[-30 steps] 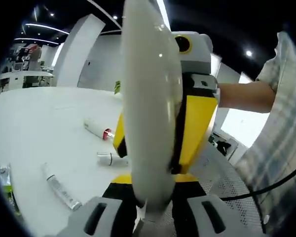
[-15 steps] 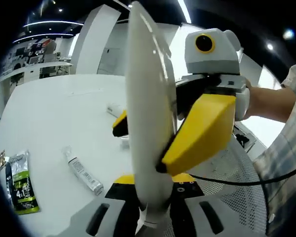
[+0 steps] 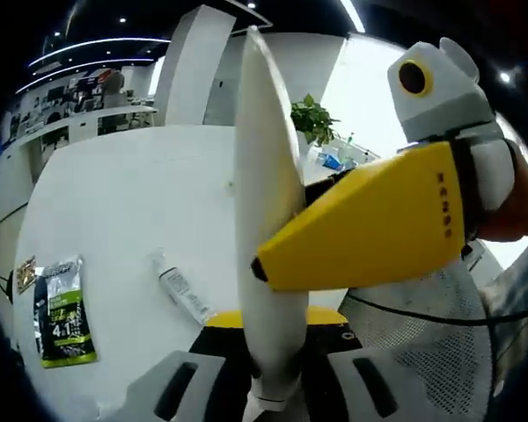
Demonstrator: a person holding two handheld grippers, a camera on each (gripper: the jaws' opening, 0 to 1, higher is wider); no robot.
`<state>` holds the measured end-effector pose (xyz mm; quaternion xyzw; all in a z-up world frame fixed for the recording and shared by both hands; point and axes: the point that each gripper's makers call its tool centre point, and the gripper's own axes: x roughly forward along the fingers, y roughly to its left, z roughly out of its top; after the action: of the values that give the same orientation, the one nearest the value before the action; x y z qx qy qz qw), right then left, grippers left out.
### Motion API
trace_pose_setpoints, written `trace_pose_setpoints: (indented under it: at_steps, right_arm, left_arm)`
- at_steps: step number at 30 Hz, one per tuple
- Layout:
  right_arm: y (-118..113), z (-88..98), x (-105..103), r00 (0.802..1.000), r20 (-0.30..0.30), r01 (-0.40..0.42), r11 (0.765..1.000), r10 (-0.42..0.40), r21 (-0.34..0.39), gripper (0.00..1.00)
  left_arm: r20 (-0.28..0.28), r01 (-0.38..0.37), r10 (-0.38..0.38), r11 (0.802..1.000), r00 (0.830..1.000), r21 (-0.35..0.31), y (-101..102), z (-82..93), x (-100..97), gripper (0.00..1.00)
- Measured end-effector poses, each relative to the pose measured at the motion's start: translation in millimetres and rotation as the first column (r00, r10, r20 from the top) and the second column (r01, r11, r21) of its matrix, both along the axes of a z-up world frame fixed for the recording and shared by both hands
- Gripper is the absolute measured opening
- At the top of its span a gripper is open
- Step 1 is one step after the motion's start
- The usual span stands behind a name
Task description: Arrange the skincare products in the storage area until every visible bottle or jar stands upright without overlapping.
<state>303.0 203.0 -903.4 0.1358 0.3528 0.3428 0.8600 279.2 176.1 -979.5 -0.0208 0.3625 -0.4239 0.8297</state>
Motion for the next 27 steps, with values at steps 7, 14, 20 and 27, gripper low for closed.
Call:
trace_pose_setpoints:
  at_steps: [7,14,20,27]
  right_arm:
    - [3,-0.4,4,1.0,-0.006,0.02,1.0,-0.019,0.011,0.36]
    - [-6,8.6,4,0.995,0.09,0.026,0.999,-0.029,0.034,0.35]
    - [-9,19.0,-3,0.995,0.096,0.002,0.996,-0.01,0.085,0.33]
    - [-15,32.8,-9,0.988,0.153,-0.033,0.996,0.02,0.079,0.32]
  left_arm:
    - [0.028,0.009,-0.01,0.999,1.0,0.037,-2,0.4,-3.4,0.19]
    - [0.051,0.015,-0.019,0.996,0.999,0.085,-8,7.9,-4.4,0.19]
    - [0.14,0.026,-0.044,0.992,0.989,0.124,-2,16.7,-3.8,0.22]
    - [0.196,-0.026,0.004,0.994,0.981,0.109,-5,28.1,-4.5,0.23]
